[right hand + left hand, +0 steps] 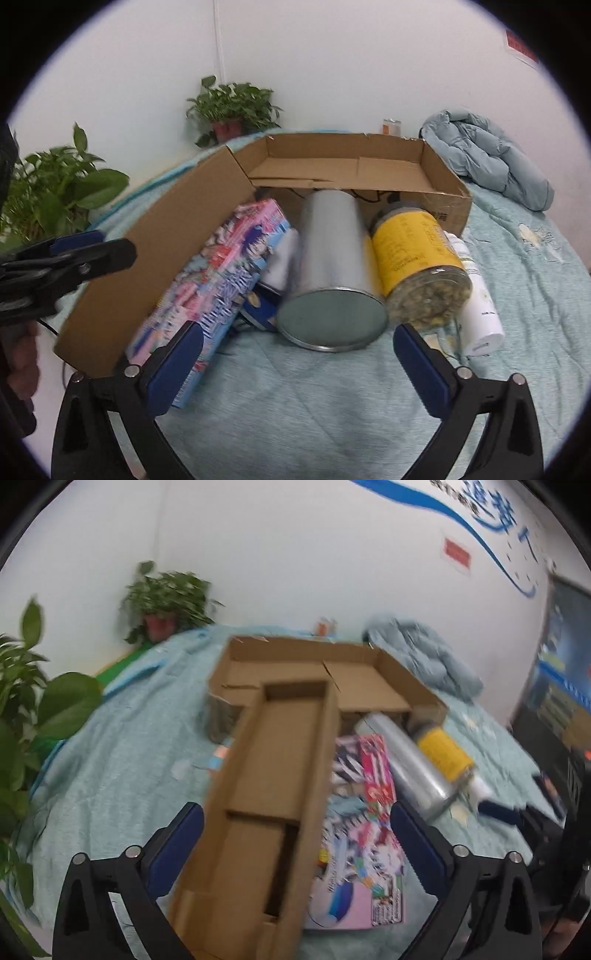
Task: Organize rigid objects
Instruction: 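Grasp the cardboard divider insert with the left gripper and lift it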
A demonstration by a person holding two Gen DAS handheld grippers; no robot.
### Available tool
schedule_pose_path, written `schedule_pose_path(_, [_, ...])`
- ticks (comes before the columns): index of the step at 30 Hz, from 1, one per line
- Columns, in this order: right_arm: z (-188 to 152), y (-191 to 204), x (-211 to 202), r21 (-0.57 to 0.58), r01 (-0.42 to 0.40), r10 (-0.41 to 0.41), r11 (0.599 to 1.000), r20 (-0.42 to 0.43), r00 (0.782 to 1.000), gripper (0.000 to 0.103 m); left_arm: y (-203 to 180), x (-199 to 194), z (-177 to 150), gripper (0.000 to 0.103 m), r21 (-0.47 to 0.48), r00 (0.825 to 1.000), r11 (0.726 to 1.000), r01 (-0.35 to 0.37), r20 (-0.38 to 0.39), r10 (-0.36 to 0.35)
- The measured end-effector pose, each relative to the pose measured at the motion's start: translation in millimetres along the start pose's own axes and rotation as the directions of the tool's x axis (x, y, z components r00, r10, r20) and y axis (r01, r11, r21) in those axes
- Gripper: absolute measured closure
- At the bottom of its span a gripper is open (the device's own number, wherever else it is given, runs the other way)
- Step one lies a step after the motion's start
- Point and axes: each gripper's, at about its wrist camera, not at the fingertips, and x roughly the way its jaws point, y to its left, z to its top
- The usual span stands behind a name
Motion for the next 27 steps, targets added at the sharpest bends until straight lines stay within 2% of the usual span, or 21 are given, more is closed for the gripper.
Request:
schedule_pose_path(6, [9,22,-10,-0.038,-0.114,0.115,0.993,0.018,0.993,0.001,49,-5,-3,0.001,-0.080,0.998,0.997,-0.016,-0.065,0.011])
schedule_pose_path(8, [12,36,-16,-0.074,-0.165,0.167,0.983,0.026,0.986,0.001,63,1,-3,0.001,-0.112,0.994,0.993,-0.023,-0.112,0.010])
schedule_pose_path(10, [14,49,-17,-0.086,-0.220,0.222,0.972,0.010,0.975,0.001,75,16,-15,0.004,-0.125,0.986,0.992,-0.007,-0.164,-0.013])
schedule_pose_path(11, [16,54,-14,-0.070,-0.261,0.261,0.963,-0.013,0.965,0.001,77,21,-19,0.012,-0.132,0.982,0.991,-0.007,-0.187,-0.018])
schedule_pose_path(12, [18,58,-11,-0.054,-0.286,0.284,0.957,-0.034,0.958,0.001,82,26,-23,0.027,-0.131,0.978,0.991,-0.004,-0.205,-0.023])
schedule_pose_path(14, [18,69,-4,-0.037,-0.311,0.307,0.950,-0.073,0.949,0.001,85,38,-37,0.048,-0.160,0.961,0.987,0.029,-0.269,-0.072])
schedule_pose_path(15, [16,75,-2,-0.045,-0.315,0.310,0.948,-0.087,0.947,0.001,84,39,-43,0.052,-0.175,0.948,0.984,0.043,-0.302,-0.096])
schedule_pose_path(17, [14,87,1,-0.058,-0.338,0.330,0.939,-0.118,0.937,0.002,80,39,-54,0.056,-0.201,0.933,0.975,0.097,-0.322,-0.160])
schedule_pose_path(18, [12,93,1,-0.063,-0.355,0.343,0.933,-0.142,0.928,0.005,74,38,-60,0.064,-0.206,0.925,0.970,0.126,-0.329,-0.190])
schedule_pose_path(19, [11,98,1,-0.065,-0.366,0.352,0.928,-0.157,0.923,0.008,68,32,-62,0.069,-0.231,0.907,0.964,0.133,-0.364,-0.212])
schedule_pose_path(20, [9,101,0,-0.068,-0.367,0.351,0.928,-0.169,0.921,0.008,62,31,-64,0.075,-0.243,0.896,0.959,0.145,-0.379,-0.231])
schedule_pose_path(21, [8,102,0,-0.070,-0.356,0.339,0.932,-0.179,0.923,0.009,56,31,-68,0.075,-0.257,0.886,0.951,0.173,-0.381,-0.264])
schedule_pose_path(22, [7,102,1,-0.069,-0.337,0.319,0.939,-0.194,0.928,0.012,48,29,-68,0.075,-0.285,0.858,0.936,0.208,-0.406,-0.314])
schedule_pose_path(23, [3,100,1,-0.065,-0.333,0.313,0.941,-0.208,0.927,0.015,42,29,-68,0.076,-0.290,0.846,0.930,0.224,-0.417,-0.334])
schedule_pose_path(24, [2,99,3,-0.061,-0.323,0.302,0.944,-0.228,0.926,0.019,32,29,-68,0.081,-0.306,0.837,0.919,0.247,-0.410,-0.361])
schedule_pose_path(26, [-2,99,5,-0.077,-0.283,0.256,0.956,-0.253,0.933,0.023,19,33,-66,0.081,-0.288,0.843,0.928,0.235,-0.414,-0.342])
schedule_pose_path(27, [-2,98,3,-0.089,-0.271,0.242,0.959,-0.250,0.938,0.028,13,33,-63,0.081,-0.296,0.842,0.923,0.245,-0.406,-0.354])
